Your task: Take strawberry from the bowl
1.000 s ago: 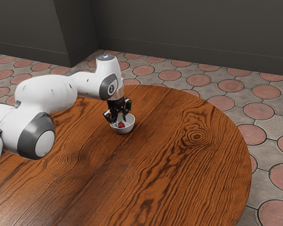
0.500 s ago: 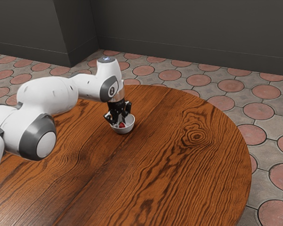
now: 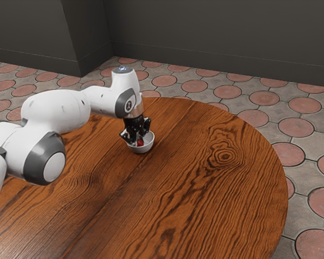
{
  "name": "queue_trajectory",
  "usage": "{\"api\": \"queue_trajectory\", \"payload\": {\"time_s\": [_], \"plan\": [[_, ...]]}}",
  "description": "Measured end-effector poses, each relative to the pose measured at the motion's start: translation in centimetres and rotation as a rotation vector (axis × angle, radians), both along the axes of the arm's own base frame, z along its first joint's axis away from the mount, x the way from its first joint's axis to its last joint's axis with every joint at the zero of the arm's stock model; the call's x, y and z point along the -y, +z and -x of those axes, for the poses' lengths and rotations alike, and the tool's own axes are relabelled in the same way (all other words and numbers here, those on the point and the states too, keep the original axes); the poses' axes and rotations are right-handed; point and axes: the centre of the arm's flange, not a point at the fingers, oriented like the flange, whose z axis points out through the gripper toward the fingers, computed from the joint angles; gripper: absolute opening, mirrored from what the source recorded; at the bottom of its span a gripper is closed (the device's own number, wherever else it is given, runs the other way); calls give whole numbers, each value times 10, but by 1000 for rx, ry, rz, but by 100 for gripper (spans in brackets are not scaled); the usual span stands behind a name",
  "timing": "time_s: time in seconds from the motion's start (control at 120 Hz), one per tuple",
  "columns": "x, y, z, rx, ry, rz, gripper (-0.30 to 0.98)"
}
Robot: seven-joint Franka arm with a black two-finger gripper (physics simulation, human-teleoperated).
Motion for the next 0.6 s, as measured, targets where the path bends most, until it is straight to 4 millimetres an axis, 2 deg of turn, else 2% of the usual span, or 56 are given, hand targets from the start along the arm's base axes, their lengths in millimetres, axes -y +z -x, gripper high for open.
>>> {"api": "queue_trajectory", "payload": {"time_s": [0.1,0.192,0.267,0.35,0.4,0.458,0.525,0.6], "plan": [[2,7,-1,9,-2,-1,10],[4,25,-2,29,-6,-1,7],[9,54,-3,60,-11,0,6],[22,89,-2,93,-28,4,4],[41,105,-1,106,-53,7,3],[76,113,0,111,-96,10,3],[121,113,4,106,-154,16,2],[165,105,10,93,-211,22,2]]}}
